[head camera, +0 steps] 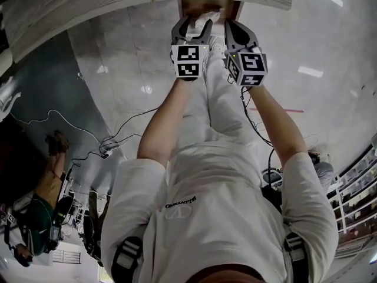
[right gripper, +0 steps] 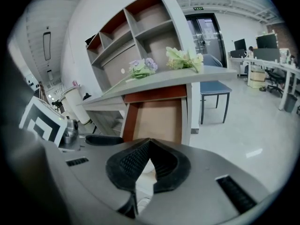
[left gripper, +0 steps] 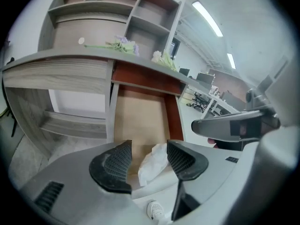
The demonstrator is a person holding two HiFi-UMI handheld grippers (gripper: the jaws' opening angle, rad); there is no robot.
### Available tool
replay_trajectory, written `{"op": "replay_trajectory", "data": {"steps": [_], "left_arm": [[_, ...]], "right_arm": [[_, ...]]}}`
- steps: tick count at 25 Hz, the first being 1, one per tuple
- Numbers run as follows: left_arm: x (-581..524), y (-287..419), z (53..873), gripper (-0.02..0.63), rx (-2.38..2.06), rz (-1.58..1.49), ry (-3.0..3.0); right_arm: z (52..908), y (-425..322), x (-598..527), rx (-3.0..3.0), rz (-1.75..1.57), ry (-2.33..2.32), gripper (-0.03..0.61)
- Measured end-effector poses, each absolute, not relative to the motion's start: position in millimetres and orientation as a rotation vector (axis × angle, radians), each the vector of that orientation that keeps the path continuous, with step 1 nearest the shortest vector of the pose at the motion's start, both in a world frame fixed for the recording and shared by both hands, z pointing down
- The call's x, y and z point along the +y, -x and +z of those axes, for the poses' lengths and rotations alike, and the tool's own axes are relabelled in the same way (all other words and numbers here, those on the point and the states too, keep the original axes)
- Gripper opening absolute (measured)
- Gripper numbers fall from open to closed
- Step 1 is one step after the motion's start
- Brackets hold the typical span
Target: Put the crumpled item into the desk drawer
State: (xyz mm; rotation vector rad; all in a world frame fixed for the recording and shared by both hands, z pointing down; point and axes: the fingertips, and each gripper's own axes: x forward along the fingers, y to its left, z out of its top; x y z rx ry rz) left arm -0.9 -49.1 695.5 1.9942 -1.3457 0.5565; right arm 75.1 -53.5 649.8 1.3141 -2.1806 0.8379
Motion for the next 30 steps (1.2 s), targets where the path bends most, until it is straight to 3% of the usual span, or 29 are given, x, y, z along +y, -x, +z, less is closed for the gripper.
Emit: {"op": "replay_trajectory", "data": {"steps": [4, 9, 14, 30], "left_arm": [[-44, 16, 652, 0.225, -1.360, 0.512, -2.043], [-41, 44, 580, 0.072, -1.443, 0.485, -2.106], [-50, 68, 491, 0.003, -1.508, 0.403, -2.202], [-48, 112, 222, 0.002, -1.730, 0.071, -2.431]], "right_arm": [[611, -80, -47, -2.227, 0.809, -1.309, 0.002], [537, -90, -42, -2.291, 0.764, -1.329, 0.000], [452, -100, -45, -2.374, 0.673, -1.348, 0.000], [176, -175, -51, -2.539, 0.357, -1.692, 0.000]]}}
